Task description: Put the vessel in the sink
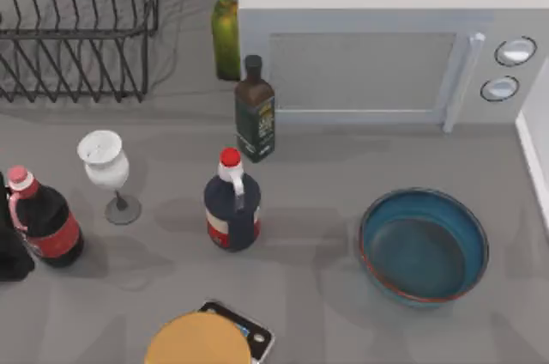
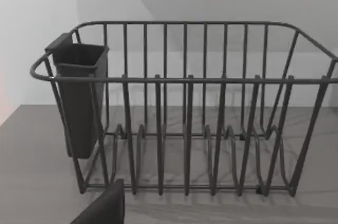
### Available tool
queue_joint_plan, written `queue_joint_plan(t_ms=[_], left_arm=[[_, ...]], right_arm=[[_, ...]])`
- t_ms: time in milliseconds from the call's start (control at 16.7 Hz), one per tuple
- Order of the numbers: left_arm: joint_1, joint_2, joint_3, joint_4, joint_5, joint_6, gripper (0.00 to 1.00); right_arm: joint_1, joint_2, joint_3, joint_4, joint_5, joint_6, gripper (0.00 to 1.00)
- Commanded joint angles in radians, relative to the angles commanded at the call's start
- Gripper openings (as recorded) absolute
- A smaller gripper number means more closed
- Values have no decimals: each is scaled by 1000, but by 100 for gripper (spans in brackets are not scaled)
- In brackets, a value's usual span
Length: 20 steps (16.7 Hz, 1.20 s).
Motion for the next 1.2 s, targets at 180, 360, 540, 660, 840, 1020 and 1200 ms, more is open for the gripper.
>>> queue_joint_plan(t_ms=[180, 360, 540, 660, 840, 1020, 1200], left_arm=[[0, 0, 0, 0, 0, 0, 100], [0, 0, 0, 0, 0, 0, 100], [0, 0, 0, 0, 0, 0, 100], [0, 0, 0, 0, 0, 0, 100], [0, 0, 0, 0, 0, 0, 100], [0, 0, 0, 0, 0, 0, 100], [0, 0, 0, 0, 0, 0, 100]], right_arm=[[3, 11, 11, -10, 0, 4, 100], [29, 107, 105, -94, 1, 33, 100], [76, 298, 270, -241, 0, 82, 100], [115, 475, 403, -363, 0, 121, 100], [178, 782, 613, -565, 0, 184, 100], [240, 1086, 818, -768, 2, 246, 100], [295, 1332, 1006, -947, 3, 304, 100]])
